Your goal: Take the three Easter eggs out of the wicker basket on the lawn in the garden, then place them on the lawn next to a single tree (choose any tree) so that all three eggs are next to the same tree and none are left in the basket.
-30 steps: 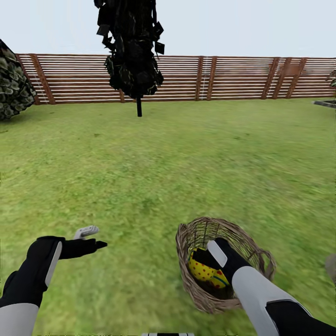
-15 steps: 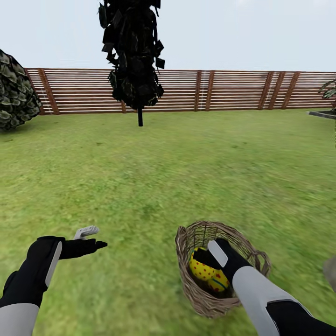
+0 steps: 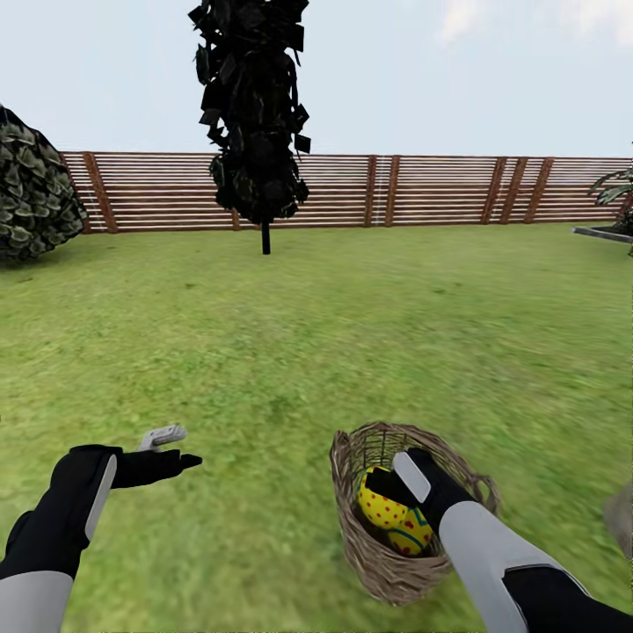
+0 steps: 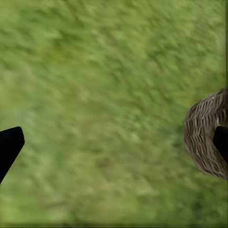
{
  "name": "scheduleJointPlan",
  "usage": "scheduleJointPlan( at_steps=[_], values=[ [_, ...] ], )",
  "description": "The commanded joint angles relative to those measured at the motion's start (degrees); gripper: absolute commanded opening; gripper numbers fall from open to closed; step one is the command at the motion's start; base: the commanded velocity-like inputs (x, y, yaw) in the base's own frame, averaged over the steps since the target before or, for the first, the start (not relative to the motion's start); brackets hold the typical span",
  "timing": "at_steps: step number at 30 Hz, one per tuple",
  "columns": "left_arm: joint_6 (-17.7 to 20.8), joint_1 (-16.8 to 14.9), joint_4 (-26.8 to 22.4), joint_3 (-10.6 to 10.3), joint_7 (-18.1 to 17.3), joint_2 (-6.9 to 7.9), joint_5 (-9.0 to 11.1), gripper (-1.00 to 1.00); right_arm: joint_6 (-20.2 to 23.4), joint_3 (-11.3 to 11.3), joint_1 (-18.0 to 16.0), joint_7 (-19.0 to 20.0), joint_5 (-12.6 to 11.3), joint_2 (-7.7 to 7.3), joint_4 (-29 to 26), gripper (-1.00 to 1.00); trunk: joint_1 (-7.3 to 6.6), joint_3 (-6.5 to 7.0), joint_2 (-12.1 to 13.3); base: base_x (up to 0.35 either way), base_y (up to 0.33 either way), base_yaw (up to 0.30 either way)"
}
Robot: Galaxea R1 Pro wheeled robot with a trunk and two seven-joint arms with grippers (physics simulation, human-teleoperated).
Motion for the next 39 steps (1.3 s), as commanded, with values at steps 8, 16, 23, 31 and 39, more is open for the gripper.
scheduleJointPlan(
  at_steps=[8,16,23,31,39],
  values=[
    [0.23,-0.01,-0.06,0.08,-0.45,-0.06,-0.41,1.0,0.16,0.21,-0.01,-0.5,-0.55,-0.03,-0.14,-1.0,-1.78,1.38,3.2,-0.107,0.0,0.0],
    [0.23,-0.03,-0.06,0.08,-0.43,0.0,-0.41,1.0,0.09,0.02,-0.01,-0.51,-0.62,-0.03,-0.35,-1.0,-3.54,2.82,6.41,-0.016,0.0,0.0],
    [0.23,-0.01,-0.04,0.11,-0.41,0.01,-0.41,1.0,0.02,-0.09,-0.01,-0.52,-0.73,-0.11,-0.42,-1.0,-5.08,4.08,9.21,0.0,0.0,0.0],
    [0.23,-0.05,-0.05,0.15,-0.39,0.01,-0.41,1.0,-0.06,-0.09,-0.01,-0.46,-0.86,-0.12,-0.57,-1.0,-6.83,5.51,12.42,-0.017,0.0,0.0],
    [0.19,-0.04,-0.04,0.08,-0.38,-0.02,-0.41,1.0,1.84,-0.06,0.1,-0.51,-1.1,-0.16,-6.69,-1.0,-8.59,6.95,15.63,-0.09,0.0,0.0]
  ],
)
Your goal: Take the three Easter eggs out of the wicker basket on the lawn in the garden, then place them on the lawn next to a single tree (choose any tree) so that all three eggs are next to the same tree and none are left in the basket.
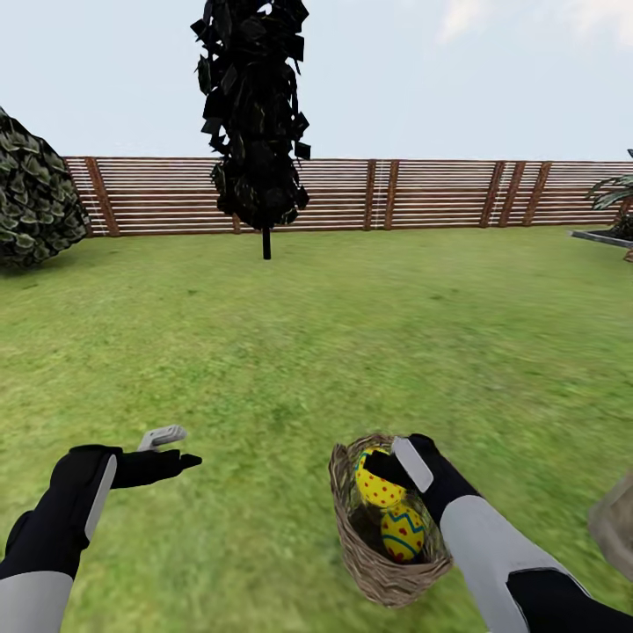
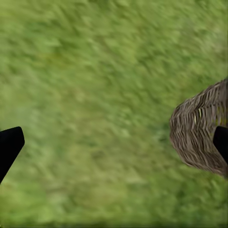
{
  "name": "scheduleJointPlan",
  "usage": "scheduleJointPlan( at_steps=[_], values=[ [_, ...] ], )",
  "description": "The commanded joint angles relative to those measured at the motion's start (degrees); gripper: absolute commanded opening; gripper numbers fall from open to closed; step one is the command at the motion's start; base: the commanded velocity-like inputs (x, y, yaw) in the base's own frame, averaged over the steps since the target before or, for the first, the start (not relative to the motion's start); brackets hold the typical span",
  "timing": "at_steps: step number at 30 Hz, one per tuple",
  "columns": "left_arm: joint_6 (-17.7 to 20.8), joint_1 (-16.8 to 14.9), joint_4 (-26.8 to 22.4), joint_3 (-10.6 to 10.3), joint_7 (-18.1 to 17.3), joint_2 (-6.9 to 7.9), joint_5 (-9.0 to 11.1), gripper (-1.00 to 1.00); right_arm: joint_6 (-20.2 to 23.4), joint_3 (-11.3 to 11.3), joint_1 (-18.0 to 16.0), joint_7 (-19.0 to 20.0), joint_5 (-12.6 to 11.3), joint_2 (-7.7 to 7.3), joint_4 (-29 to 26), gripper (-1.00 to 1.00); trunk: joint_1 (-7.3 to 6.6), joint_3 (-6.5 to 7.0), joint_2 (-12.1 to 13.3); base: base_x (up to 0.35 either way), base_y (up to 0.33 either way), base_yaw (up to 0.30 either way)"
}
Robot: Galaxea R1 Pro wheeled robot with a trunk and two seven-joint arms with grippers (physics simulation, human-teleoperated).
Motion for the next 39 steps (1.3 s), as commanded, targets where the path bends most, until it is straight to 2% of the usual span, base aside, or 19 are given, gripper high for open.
scheduleJointPlan(
  at_steps=[1,2,4,8,14,15,17,18,21,23,26,29,31,33,36,39],
  values=[
    [0.21,-0.04,-0.06,0.07,-0.43,0.0,-0.41,1.0,0.85,0.24,-0.07,-0.54,-0.6,-0.06,-2.25,-1.0,-0.23,0.12,0.39,-0.002,0.0,0.0],
    [0.19,-0.01,-0.06,0.07,-0.43,0.01,-0.41,1.0,1.48,0.2,-0.08,-0.61,-0.65,-0.08,-5.84,-1.0,-0.45,0.3,0.79,0.0,0.0,0.0],
    [0.18,-0.02,-0.07,0.07,-0.43,0.01,-0.41,1.0,2.11,0.13,-0.05,-1.93,-0.74,-0.09,-7.74,-1.0,-0.89,0.66,1.6,0.0,0.0,0.0],
    [0.18,-0.06,-0.06,0.07,-0.43,0.02,-0.41,1.0,2.49,-1.55,-0.04,-3.03,-0.79,-0.09,-8.11,-1.0,-1.77,1.38,3.2,-0.131,0.0,0.0],
    [0.21,-0.03,-0.08,0.09,-0.43,0.02,-0.41,1.0,2.03,-2.3,-0.01,-2.91,-0.96,-0.15,-8.15,-1.0,-3.09,2.46,5.61,-0.1,0.0,0.0],
    [0.19,-0.01,-0.07,0.08,-0.43,0.02,-0.41,1.0,1.74,-3.56,0.04,-2.73,-0.99,-0.5,-8.21,-1.0,-3.31,2.64,6.01,-0.02,0.0,0.0],
    [0.18,-0.01,-0.07,0.18,-0.43,0.02,-0.41,1.0,1.76,-7.42,1.66,-1.56,-1.09,-2.69,-10.97,-1.0,-3.75,3.0,6.81,-0.216,0.0,0.0],
    [0.18,-0.02,-0.08,0.2,-0.43,0.02,-0.41,1.0,1.81,-8.6,2.77,-0.76,-1.11,-3.08,-12.75,-1.0,-3.97,3.18,7.21,-0.278,0.0,0.0],
    [0.21,-0.03,-0.07,0.24,-0.43,0.02,-0.41,1.0,2.21,-15.47,11.04,5.48,-1.08,-3.73,-26.44,-1.0,-4.63,3.71,8.41,-0.11,0.0,0.0],
    [0.21,-0.03,-0.07,0.2,-0.43,0.0,-0.41,1.0,2.3,-18.15,13.28,6.79,-1.13,-3.77,-30.09,-1.0,-5.06,4.07,9.22,-0.015,0.0,0.0],
    [0.19,-0.07,-0.05,0.17,-0.43,0.01,-0.41,1.0,2.12,-19.23,13.87,9.93,-1.09,-3.84,-30.98,-1.0,-5.72,4.61,10.42,-0.003,0.0,0.0],
    [0.24,-0.02,-0.07,0.16,-0.43,0.0,-0.41,1.0,1.92,-19.81,14.25,17.89,-0.99,-3.89,-31.11,-1.0,-6.38,5.15,11.62,0.0,0.0,0.0],
    [0.24,-0.06,-0.07,0.16,-0.43,-0.04,-0.41,1.0,1.84,-21.47,15.38,23.72,-0.97,-4.27,-31.15,-1.0,-6.82,5.51,12.43,0.0,0.0,0.0],
    [0.22,-0.03,-0.1,0.14,-0.43,-0.06,-0.41,1.0,1.75,-23.3,16.26,27.74,-0.92,-5.11,-31.16,-1.0,-7.26,5.87,13.23,0.0,0.0,0.0],
    [0.18,-0.02,-0.11,0.13,-0.43,-0.07,-0.41,1.0,1.44,-26.53,16.61,28.74,-0.53,-5.49,-31.11,-1.0,-7.92,6.41,14.43,-0.154,0.0,0.0],
    [0.18,-0.04,-0.12,0.1,-0.43,-0.06,-0.41,1.0,1.31,-27.26,16.65,28.73,-0.38,-5.53,-31.08,-1.0,-8.58,6.95,15.63,-0.306,0.0,0.0]
  ],
)
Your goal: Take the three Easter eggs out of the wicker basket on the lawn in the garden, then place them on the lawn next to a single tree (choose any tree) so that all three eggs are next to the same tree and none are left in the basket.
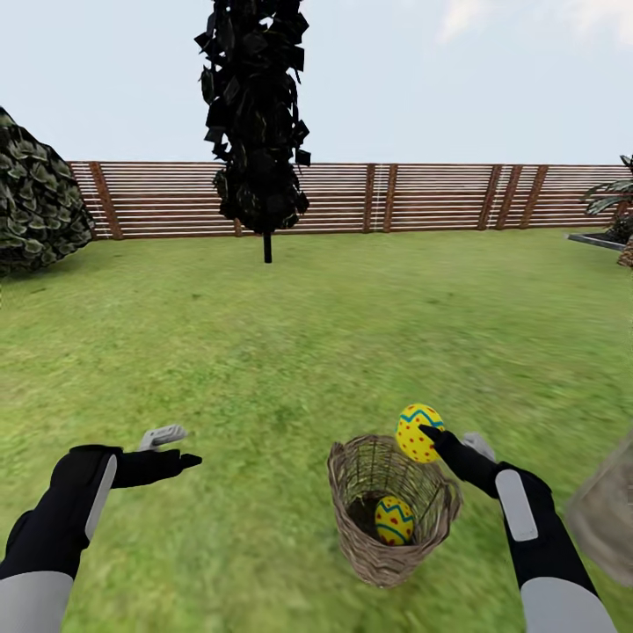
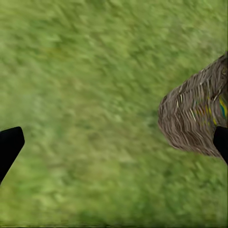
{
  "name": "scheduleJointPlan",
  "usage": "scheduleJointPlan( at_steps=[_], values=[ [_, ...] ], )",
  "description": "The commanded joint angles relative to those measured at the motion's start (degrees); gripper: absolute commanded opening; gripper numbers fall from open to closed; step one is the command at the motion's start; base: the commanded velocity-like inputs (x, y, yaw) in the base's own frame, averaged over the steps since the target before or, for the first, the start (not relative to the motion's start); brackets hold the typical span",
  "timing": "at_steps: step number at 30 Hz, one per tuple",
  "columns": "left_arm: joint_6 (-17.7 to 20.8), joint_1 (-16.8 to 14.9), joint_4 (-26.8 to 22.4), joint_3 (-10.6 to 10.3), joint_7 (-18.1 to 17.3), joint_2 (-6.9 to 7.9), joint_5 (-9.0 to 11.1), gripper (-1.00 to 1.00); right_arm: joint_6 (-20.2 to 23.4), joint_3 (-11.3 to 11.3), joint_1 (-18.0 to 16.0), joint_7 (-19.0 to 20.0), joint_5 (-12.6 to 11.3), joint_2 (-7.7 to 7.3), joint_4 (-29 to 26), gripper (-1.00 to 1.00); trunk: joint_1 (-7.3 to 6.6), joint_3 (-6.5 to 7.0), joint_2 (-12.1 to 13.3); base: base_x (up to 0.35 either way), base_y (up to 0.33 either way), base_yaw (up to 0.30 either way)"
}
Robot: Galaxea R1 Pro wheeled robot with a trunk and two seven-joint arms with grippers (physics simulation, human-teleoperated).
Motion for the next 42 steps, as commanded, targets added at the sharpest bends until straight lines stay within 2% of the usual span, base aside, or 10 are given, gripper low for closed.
scheduleJointPlan(
  at_steps=[1,3,6,9,14,22,25,30,38,42],
  values=[
    [0.22,-0.05,-0.04,0.07,-0.44,0.0,-0.41,1.0,0.31,-0.27,-0.04,0.29,0.24,0.02,0.0,-1.0,-0.27,0.13,0.39,-0.324,0.0,0.0],
    [0.22,-0.04,-0.07,0.07,-0.44,0.02,-0.41,1.0,0.19,-0.6,-0.04,0.25,0.27,0.01,0.29,-1.0,-0.71,0.49,1.19,-0.328,0.0,0.0],
    [0.22,-0.02,-0.13,0.12,-0.44,0.06,-0.41,1.0,-0.25,-2.76,-0.04,0.17,0.26,0.01,0.58,-1.0,-0.71,0.49,1.19,-0.329,0.0,0.0],
    [0.22,-0.01,-0.14,0.09,-0.44,0.02,-0.41,1.0,-0.32,-3.28,-0.04,-0.74,0.29,0.08,0.67,-1.0,-0.71,0.49,1.19,-0.329,0.0,0.0],
    [0.22,-0.02,-0.17,0.12,-0.44,0.05,-0.41,1.0,-0.4,-3.38,-0.04,-4.15,0.23,0.18,0.79,-1.0,-0.71,0.49,1.19,-0.33,-0.005,0.0],
    [0.22,0.08,-4.07,0.08,-0.46,-0.12,-0.41,1.0,-0.41,-3.38,-0.05,-4.37,0.26,0.21,0.86,-1.0,-0.71,0.49,1.19,-0.269,-0.125,0.0],
    [0.15,0.09,-4.32,0.07,-0.52,-0.21,-0.39,1.0,-0.41,-3.33,-0.04,-4.37,0.28,0.24,0.87,-1.0,-0.71,0.49,1.19,-0.036,-0.026,0.0],
    [-0.02,0.09,-4.36,-0.07,-0.44,-1.3,-0.41,1.0,-0.41,-3.29,-0.05,-4.37,0.32,0.28,0.86,-1.0,-0.71,0.49,1.19,-0.077,-0.178,0.0],
    [-0.1,0.17,-4.36,-0.13,-0.45,-1.43,-0.41,1.0,-0.41,-3.29,-0.04,-4.37,0.3,0.28,1.01,-1.0,-0.71,0.49,1.19,-0.222,-0.207,0.0],
    [-0.03,0.17,-4.38,-0.06,-0.52,-1.42,-0.41,1.0,-0.41,-3.36,-0.1,-4.37,0.35,0.2,4.54,-1.0,-0.92,0.67,1.59,-0.081,-0.047,0.0]
  ],
)
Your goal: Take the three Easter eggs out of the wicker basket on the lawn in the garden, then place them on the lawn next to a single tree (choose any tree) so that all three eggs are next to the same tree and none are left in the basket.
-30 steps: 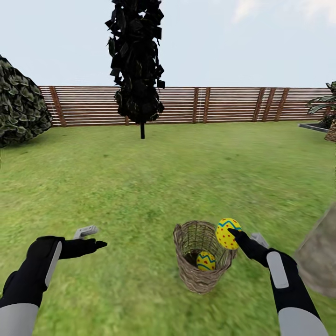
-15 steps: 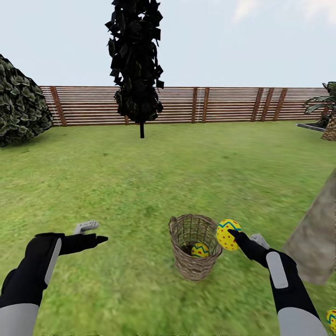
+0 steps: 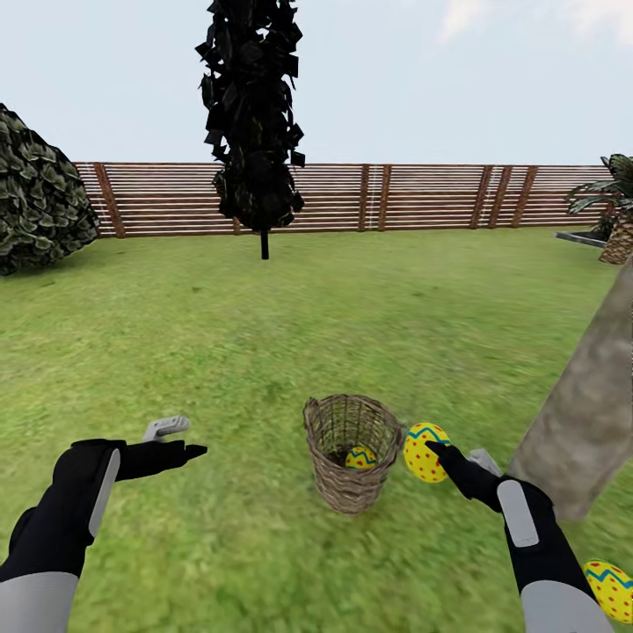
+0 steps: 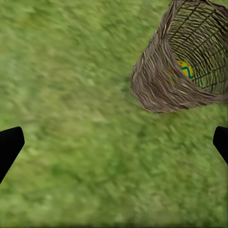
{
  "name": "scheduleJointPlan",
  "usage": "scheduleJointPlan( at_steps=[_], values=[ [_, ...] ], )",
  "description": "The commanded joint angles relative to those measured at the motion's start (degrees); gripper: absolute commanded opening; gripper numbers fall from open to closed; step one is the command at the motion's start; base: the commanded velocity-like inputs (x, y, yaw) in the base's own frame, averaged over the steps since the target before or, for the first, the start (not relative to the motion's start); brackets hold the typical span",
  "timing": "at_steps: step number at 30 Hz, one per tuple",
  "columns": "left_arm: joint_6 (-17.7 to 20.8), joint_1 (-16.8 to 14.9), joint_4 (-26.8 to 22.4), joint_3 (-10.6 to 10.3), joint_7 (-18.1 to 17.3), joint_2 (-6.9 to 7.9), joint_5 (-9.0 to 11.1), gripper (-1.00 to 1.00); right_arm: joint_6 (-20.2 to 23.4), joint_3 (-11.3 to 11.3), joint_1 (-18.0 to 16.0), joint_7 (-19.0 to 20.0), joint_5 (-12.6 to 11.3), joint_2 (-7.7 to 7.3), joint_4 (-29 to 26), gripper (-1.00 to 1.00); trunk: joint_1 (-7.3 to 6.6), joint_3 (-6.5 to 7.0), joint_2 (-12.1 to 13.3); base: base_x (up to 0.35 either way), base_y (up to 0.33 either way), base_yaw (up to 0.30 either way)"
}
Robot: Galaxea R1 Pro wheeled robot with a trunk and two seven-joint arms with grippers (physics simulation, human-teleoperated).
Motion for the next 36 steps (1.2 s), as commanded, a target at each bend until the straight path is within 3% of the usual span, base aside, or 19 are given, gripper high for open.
scheduleJointPlan(
  at_steps=[1,14,16,19,20,23,26,29,32,36],
  values=[
    [0.28,-0.05,-0.1,0.04,-0.45,-0.01,-0.4,1.0,0.33,-0.19,-0.07,0.32,0.22,0.02,0.58,-1.0,-0.24,0.13,0.39,-0.012,-0.007,0.0],
    [0.38,-0.03,-0.37,-0.01,-0.37,-0.5,-0.49,1.0,-1.15,0.13,-0.08,0.03,0.54,0.31,1.18,-1.0,-3.09,2.46,5.6,-0.001,-0.001,0.0],
    [0.38,-0.05,-0.37,-0.01,-0.37,-0.53,-0.55,1.0,-1.04,0.14,-0.06,-4.08,1.08,0.4,1.23,-1.0,-3.53,2.82,6.4,0.0,0.0,0.0],
    [0.33,-0.04,-0.28,-0.02,-0.32,-0.61,-0.64,1.0,-0.64,0.21,0.0,-14.45,1.19,0.71,1.25,-1.0,-4.19,3.44,7.61,0.0,0.0,-0.136],
    [0.27,-0.05,-0.24,-0.09,-0.27,-0.62,-0.7,1.0,-0.52,0.92,0.0,-17.86,1.2,0.86,1.23,-1.0,-4.41,3.67,8.01,0.0,0.0,-0.186],
    [0.22,-0.05,-0.16,-1.0,-0.2,-0.63,-0.79,1.0,-0.55,5.93,-0.38,-25.3,1.07,0.98,1.18,-1.0,-5.07,4.34,9.21,0.0,0.0,-0.192],
    [0.11,-0.06,-0.1,-1.28,-0.19,-0.63,-0.93,1.0,-0.21,7.73,-0.73,-29.77,1.08,1.05,1.17,-1.0,-5.73,5.03,10.41,0.0,0.0,-0.195],
    [0.05,-0.04,-0.03,-1.32,-0.19,-0.63,-1.0,1.0,0.01,8.18,-0.77,-30.97,0.99,1.17,1.15,-1.0,-6.39,5.68,11.62,0.0,0.0,-0.178],
    [0.01,-0.06,-0.02,-1.32,-0.19,-0.63,-1.0,1.0,0.06,12.21,-0.78,-30.94,0.75,1.36,1.05,-1.0,-7.04,6.15,12.82,0.0,0.0,-0.089],
    [0.03,-0.04,-0.07,-1.33,-0.3,-0.63,-0.64,1.0,-0.09,14.18,-0.78,-30.85,0.46,1.37,0.91,-1.0,-7.04,6.12,12.82,0.0,0.0,-0.015]
  ],
)
